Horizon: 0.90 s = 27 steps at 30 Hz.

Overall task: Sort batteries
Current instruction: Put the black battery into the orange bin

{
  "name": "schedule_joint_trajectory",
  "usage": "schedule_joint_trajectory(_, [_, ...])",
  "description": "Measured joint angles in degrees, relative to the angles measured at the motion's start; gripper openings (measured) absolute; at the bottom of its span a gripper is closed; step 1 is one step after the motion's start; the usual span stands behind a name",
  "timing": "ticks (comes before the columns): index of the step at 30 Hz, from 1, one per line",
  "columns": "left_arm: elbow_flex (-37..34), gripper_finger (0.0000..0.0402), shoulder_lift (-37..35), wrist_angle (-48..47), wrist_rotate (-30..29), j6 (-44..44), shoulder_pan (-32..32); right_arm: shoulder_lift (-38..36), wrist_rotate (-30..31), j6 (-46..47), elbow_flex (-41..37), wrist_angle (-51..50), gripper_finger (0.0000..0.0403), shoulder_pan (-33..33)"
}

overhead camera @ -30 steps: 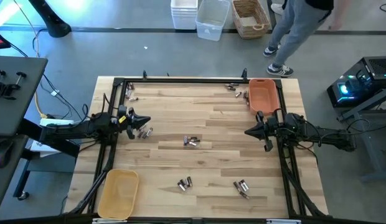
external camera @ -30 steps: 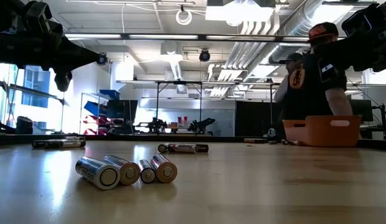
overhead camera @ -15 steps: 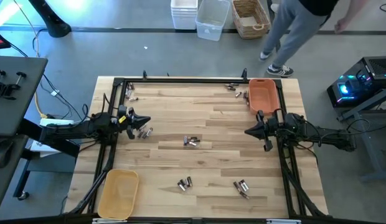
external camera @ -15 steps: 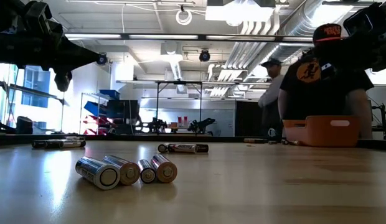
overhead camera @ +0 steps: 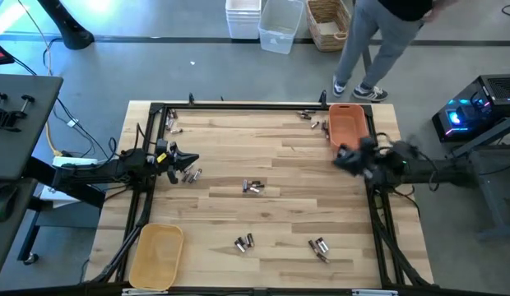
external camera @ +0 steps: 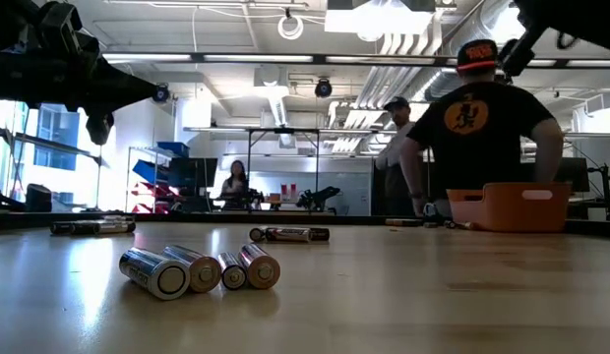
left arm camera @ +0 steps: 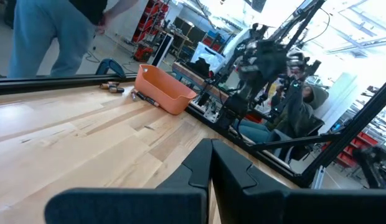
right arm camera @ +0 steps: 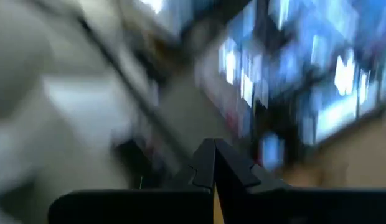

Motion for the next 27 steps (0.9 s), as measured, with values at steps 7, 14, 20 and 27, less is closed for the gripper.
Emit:
schedule_joint_trajectory(7, [0.0, 0.0, 0.0, 0.0, 0.0, -0.01, -0.01, 27.75, -8.52, 2.26, 18.67, -25.46, 0.0, 19.03])
schedule_joint_trajectory(14, [0.0, 0.0, 0.0, 0.0, 0.0, 0.0, 0.0, 47.68, -7.79, 34.01, 24.77, -27.09, 0.0, 32.73])
schedule_joint_trajectory(20, [0.02, 0.0, 0.02, 0.0, 0.0, -0.01, -0.01, 59.24, -8.45, 50.78, 27.76, -22.42, 0.0, 37.97])
schedule_joint_trajectory(27, [0.0, 0.0, 0.01, 0.0, 0.0, 0.0, -0.01, 65.93, -7.79, 49.59, 32.05, -24.14, 0.0042, 38.41])
